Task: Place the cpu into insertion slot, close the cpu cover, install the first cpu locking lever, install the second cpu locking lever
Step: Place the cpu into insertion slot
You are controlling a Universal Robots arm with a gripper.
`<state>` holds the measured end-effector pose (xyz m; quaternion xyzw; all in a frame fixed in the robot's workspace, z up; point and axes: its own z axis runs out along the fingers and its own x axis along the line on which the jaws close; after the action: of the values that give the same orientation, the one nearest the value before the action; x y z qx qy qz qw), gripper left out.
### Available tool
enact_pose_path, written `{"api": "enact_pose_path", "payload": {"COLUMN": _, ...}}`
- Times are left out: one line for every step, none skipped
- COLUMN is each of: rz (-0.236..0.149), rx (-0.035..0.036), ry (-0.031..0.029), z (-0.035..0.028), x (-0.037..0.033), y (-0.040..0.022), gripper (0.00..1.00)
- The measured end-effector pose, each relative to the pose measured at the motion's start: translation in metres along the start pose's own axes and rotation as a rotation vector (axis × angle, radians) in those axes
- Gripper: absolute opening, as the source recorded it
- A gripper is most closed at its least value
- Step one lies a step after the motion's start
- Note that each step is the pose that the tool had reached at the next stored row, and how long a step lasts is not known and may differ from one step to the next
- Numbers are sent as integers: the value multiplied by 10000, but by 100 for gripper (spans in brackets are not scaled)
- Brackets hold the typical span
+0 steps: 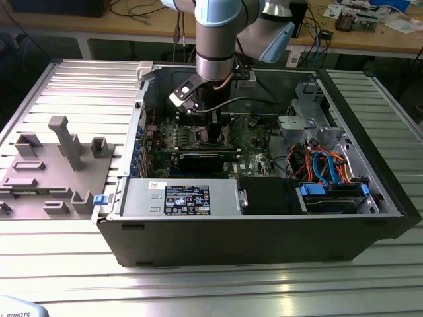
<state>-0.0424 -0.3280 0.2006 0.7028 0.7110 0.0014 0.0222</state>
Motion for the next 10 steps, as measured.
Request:
{"api": "enact_pose_path", "payload": {"rz": -1, "rx": 0, "ry": 0, "z": -17, "x": 0, "y": 1, "gripper": 62}}
{"api": "enact_pose_path", "payload": {"rz": 1, "rx": -1, "ry": -1, "z": -36, "x": 6, "y": 1, "gripper": 62}}
{"api": "enact_pose_path", "payload": {"rz": 1, "rx": -2, "ry": -7, "z": -43, "x": 13, "y": 2, "gripper": 62}}
{"api": "enact_pose_path", "payload": {"rz": 0, "rx": -1, "ry": -17, "z": -51, "x": 21, "y": 2, "gripper": 62}}
{"api": "enact_pose_path", "payload": {"rz": 0, "rx": 0, "ry": -33, "z": -62, "x": 30, "y": 2, "gripper": 62}}
{"api": "enact_pose_path", "payload": {"rz": -1, "rx": 0, "ry": -51, "z": -70, "x": 36, "y": 2, "gripper": 62}}
{"api": "enact_pose_path", "payload": {"rz": -1, "rx": 1, "ry": -70, "z": -78, "x": 39, "y": 2, "gripper": 60}}
{"api": "enact_pose_path", "payload": {"rz": -2, "rx": 2, "ry": -90, "z": -87, "x": 41, "y": 3, "gripper": 54}}
{"api": "enact_pose_path", "payload": {"rz": -6, "rx": 1, "ry": -105, "z": -96, "x": 41, "y": 4, "gripper": 47}}
{"api": "enact_pose_path", "payload": {"rz": -8, "rx": 1, "ry": -110, "z": -103, "x": 41, "y": 5, "gripper": 42}}
